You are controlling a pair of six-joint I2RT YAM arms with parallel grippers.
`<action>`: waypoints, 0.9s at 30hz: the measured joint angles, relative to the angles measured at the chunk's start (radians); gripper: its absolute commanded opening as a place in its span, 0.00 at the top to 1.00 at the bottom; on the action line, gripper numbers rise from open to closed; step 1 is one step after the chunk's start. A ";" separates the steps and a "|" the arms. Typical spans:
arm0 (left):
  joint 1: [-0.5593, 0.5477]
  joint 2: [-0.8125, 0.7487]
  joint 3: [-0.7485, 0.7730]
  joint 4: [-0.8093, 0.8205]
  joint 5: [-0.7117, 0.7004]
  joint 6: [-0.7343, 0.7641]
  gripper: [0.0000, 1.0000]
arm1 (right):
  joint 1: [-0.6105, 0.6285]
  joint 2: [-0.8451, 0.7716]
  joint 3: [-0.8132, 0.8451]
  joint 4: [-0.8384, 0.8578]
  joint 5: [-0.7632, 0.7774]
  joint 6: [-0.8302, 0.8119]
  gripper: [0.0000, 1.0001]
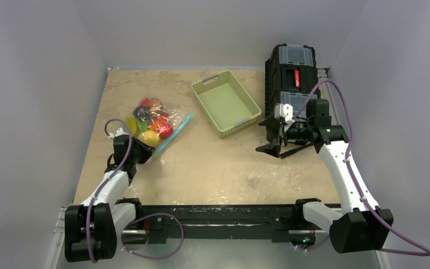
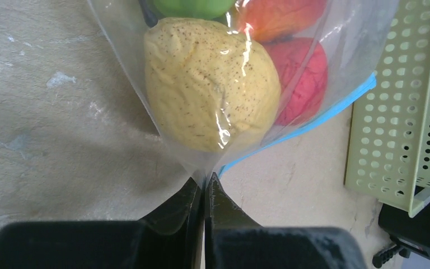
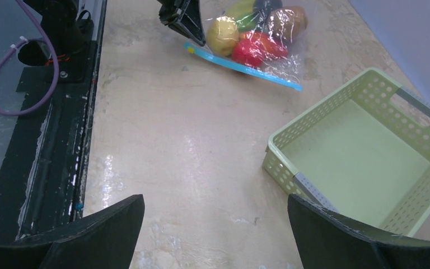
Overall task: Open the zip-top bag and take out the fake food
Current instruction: Pick up the zipper food storage bag at the center of the board.
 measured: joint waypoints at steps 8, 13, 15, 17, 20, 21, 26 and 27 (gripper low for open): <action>0.003 -0.198 -0.002 -0.097 0.044 0.011 1.00 | 0.000 0.004 0.000 -0.036 -0.010 -0.042 0.01; 0.003 -0.257 0.045 -0.201 0.136 0.021 1.00 | 0.011 0.023 0.002 -0.117 -0.033 -0.156 0.01; 0.003 -0.275 0.064 -0.235 0.175 0.023 1.00 | 0.023 0.043 0.010 -0.181 -0.040 -0.242 0.01; 0.003 -0.305 0.084 -0.281 0.217 0.027 1.00 | 0.034 0.064 0.025 -0.254 -0.050 -0.348 0.01; 0.003 -0.361 0.105 -0.352 0.271 0.032 1.00 | 0.053 0.093 0.062 -0.349 -0.050 -0.476 0.01; 0.003 -0.377 0.109 -0.374 0.282 0.036 1.00 | 0.059 0.101 0.076 -0.368 -0.049 -0.501 0.01; 0.003 -0.428 0.134 -0.504 0.357 0.055 1.00 | 0.130 0.141 0.168 -0.412 0.001 -0.563 0.01; 0.003 -0.430 0.140 -0.526 0.373 0.056 1.00 | 0.156 0.143 0.179 -0.402 0.017 -0.556 0.01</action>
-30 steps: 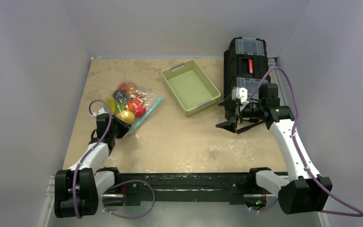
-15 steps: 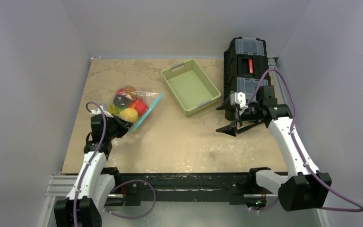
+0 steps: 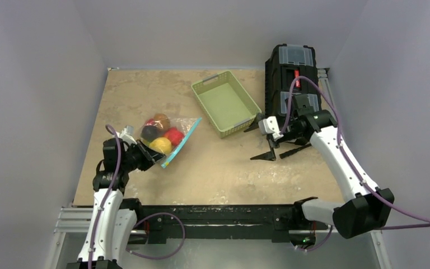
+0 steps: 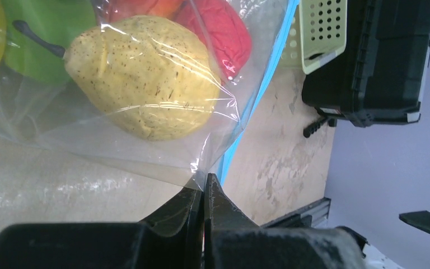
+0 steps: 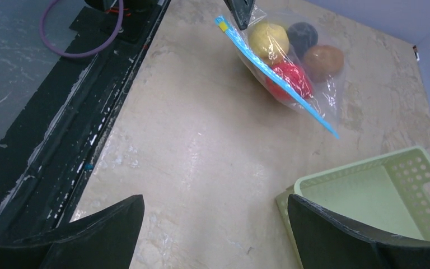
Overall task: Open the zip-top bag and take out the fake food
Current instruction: Pick up the zipper food storage bag at the center of the board.
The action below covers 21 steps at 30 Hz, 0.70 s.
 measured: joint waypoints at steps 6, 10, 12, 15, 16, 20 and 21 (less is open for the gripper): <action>0.000 -0.043 0.060 -0.150 0.074 0.027 1.00 | 0.186 0.019 0.031 0.095 0.122 0.082 0.01; 0.000 -0.085 0.110 -0.223 0.111 0.051 1.00 | 0.258 0.076 0.096 0.119 0.172 0.110 0.01; -0.005 -0.098 0.124 -0.244 0.130 0.055 1.00 | 0.296 0.098 0.113 0.135 0.203 0.121 0.01; -0.019 -0.103 0.127 -0.272 0.153 0.061 1.00 | 0.386 0.132 0.122 0.166 0.260 0.149 0.01; -0.023 -0.104 0.127 -0.276 0.158 0.061 1.00 | 0.413 0.140 0.122 0.175 0.281 0.158 0.01; -0.041 -0.108 0.127 -0.280 0.181 0.056 1.00 | 0.529 0.188 0.126 0.216 0.378 0.203 0.01; -0.044 -0.108 0.127 -0.280 0.187 0.050 1.00 | 0.560 0.203 0.135 0.220 0.404 0.216 0.01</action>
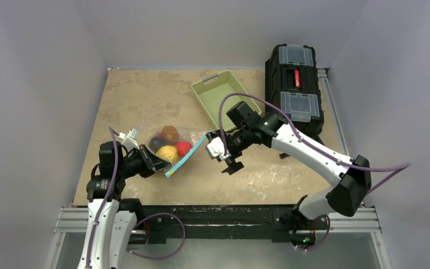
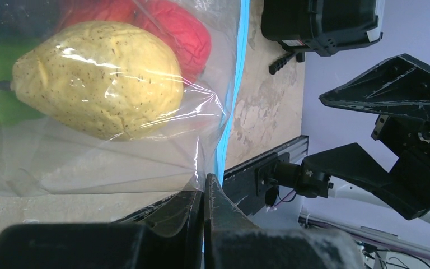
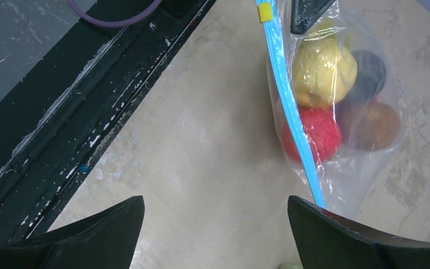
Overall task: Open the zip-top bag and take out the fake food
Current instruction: Pick up the zipper food storage bag at the center of the board.
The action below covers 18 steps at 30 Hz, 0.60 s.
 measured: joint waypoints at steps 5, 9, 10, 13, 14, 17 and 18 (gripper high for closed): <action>-0.030 -0.004 0.000 0.010 0.018 -0.026 1.00 | 0.081 0.052 0.058 0.026 0.078 0.042 0.01; -0.085 -0.003 0.000 0.047 0.023 -0.063 1.00 | 0.130 0.080 0.106 0.069 0.141 0.081 0.01; -0.096 -0.003 0.000 0.058 0.025 -0.074 1.00 | 0.140 0.084 0.108 0.086 0.159 0.091 0.01; -0.119 -0.003 -0.005 0.100 0.030 -0.112 1.00 | 0.175 0.101 0.105 0.135 0.225 0.122 0.03; -0.122 -0.004 -0.008 0.113 0.033 -0.122 1.00 | 0.187 0.108 0.101 0.157 0.250 0.134 0.05; -0.127 -0.004 -0.015 0.137 0.040 -0.154 1.00 | 0.213 0.121 0.070 0.225 0.319 0.171 0.12; -0.127 -0.005 -0.016 0.145 0.042 -0.164 1.00 | 0.220 0.123 0.055 0.248 0.340 0.186 0.15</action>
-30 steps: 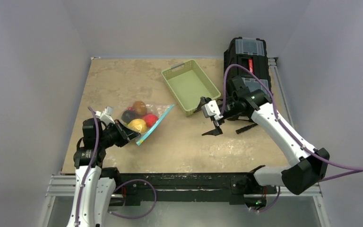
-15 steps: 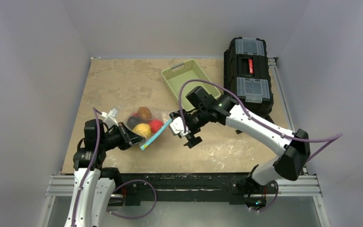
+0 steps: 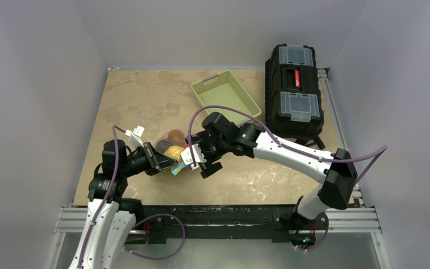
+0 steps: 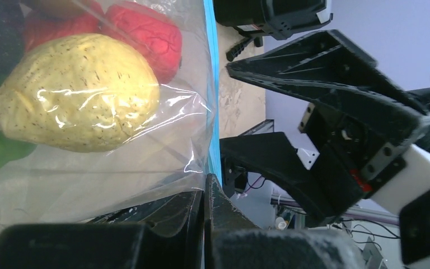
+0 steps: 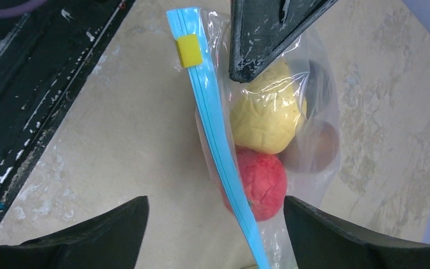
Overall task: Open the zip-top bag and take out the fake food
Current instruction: Pick up the zipper food storage bag at the center of the board.
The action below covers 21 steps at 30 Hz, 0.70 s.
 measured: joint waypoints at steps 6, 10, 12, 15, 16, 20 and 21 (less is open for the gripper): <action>0.000 -0.004 -0.006 0.040 0.016 -0.040 1.00 | 0.013 0.001 -0.084 0.122 0.089 0.071 0.43; -0.001 -0.004 -0.015 0.060 0.023 -0.061 1.00 | 0.014 -0.003 -0.134 0.205 0.136 0.116 0.65; -0.001 -0.005 -0.015 0.062 0.027 -0.072 1.00 | 0.014 -0.004 -0.149 0.240 0.156 0.135 0.79; -0.001 -0.005 -0.015 0.070 0.033 -0.079 1.00 | 0.015 -0.005 -0.158 0.288 0.182 0.162 0.99; -0.001 -0.005 -0.015 0.073 0.035 -0.082 1.00 | 0.014 -0.005 -0.158 0.300 0.187 0.171 1.00; -0.001 -0.008 -0.015 0.086 0.041 -0.086 1.00 | 0.014 -0.012 -0.163 0.341 0.195 0.216 1.00; -0.001 -0.008 -0.015 0.088 0.043 -0.086 0.97 | 0.013 -0.018 -0.168 0.346 0.198 0.224 1.00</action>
